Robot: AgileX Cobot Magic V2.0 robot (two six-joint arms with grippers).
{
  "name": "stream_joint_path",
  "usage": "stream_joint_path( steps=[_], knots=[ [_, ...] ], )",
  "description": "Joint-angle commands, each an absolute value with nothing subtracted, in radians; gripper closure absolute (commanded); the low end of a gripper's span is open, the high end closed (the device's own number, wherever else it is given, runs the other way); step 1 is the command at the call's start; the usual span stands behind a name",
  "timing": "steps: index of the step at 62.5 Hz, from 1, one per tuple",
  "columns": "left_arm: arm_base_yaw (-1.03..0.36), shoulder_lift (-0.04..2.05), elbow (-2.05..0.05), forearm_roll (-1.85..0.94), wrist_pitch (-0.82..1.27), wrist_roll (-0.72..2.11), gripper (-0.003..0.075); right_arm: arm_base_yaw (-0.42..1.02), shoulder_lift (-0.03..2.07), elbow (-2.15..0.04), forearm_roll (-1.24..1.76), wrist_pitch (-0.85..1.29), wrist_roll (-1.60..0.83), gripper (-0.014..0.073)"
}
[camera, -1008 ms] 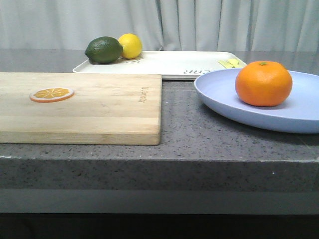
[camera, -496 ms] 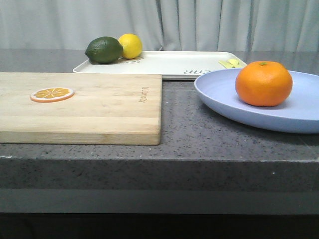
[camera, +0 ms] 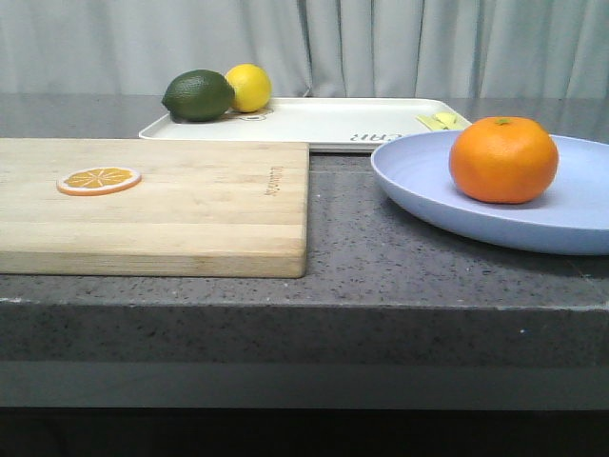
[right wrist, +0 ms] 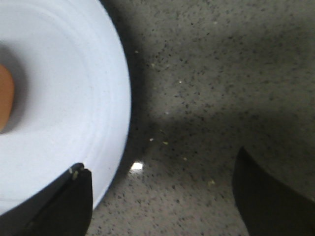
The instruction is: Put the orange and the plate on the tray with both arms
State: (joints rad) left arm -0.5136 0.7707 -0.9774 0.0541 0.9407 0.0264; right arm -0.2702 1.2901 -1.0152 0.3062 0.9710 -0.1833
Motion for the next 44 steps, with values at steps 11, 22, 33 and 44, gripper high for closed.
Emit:
stream_joint_path(
  steps=[11, 22, 33, 44],
  knots=[
    [-0.509, 0.772, -1.001, 0.059, 0.872, 0.016, 0.0047, -0.317, 1.425, -1.051, 0.654, 0.968, -0.396, 0.0014],
    [-0.509, 0.772, -1.001, 0.059, 0.872, 0.016, 0.0047, -0.317, 1.495, -1.051, 0.695, 0.954, -0.405, 0.0197],
    [-0.509, 0.772, -1.001, 0.059, 0.872, 0.016, 0.0047, -0.317, 1.513, -1.051, 0.695, 0.945, -0.405, 0.0374],
    [-0.509, 0.772, -1.001, 0.059, 0.872, 0.016, 0.0047, -0.317, 1.513, -1.051, 0.697, 0.945, -0.405, 0.0465]
  ],
)
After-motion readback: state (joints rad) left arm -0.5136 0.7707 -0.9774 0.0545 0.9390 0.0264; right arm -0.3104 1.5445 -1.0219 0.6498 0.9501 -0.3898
